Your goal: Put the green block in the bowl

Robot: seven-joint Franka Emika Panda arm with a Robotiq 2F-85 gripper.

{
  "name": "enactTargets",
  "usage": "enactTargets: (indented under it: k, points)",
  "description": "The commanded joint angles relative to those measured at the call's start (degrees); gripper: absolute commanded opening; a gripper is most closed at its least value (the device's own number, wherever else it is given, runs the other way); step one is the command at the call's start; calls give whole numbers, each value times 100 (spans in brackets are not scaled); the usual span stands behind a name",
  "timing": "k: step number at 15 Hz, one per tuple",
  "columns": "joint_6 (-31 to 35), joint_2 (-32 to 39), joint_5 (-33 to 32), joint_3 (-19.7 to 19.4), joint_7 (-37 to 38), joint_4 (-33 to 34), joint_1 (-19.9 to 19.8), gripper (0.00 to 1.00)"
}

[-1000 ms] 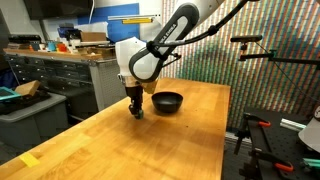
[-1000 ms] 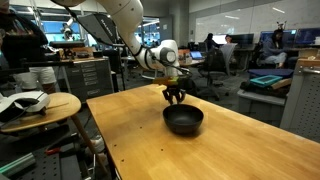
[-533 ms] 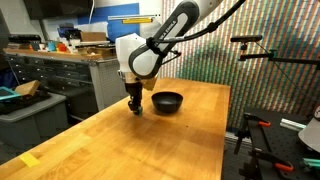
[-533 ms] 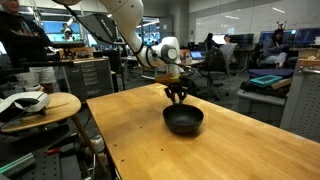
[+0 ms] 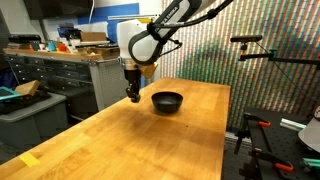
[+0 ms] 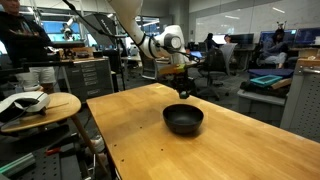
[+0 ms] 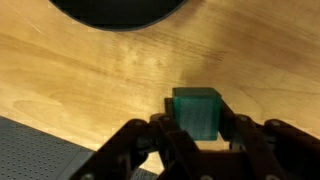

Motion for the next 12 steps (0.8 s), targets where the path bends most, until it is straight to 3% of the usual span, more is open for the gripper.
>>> enactTargets:
  k: [1, 12]
  points:
    - [-94, -363, 8, -111, 192, -277, -68, 19]
    - [-79, -1270, -82, -523, 826, -1379, -216, 20]
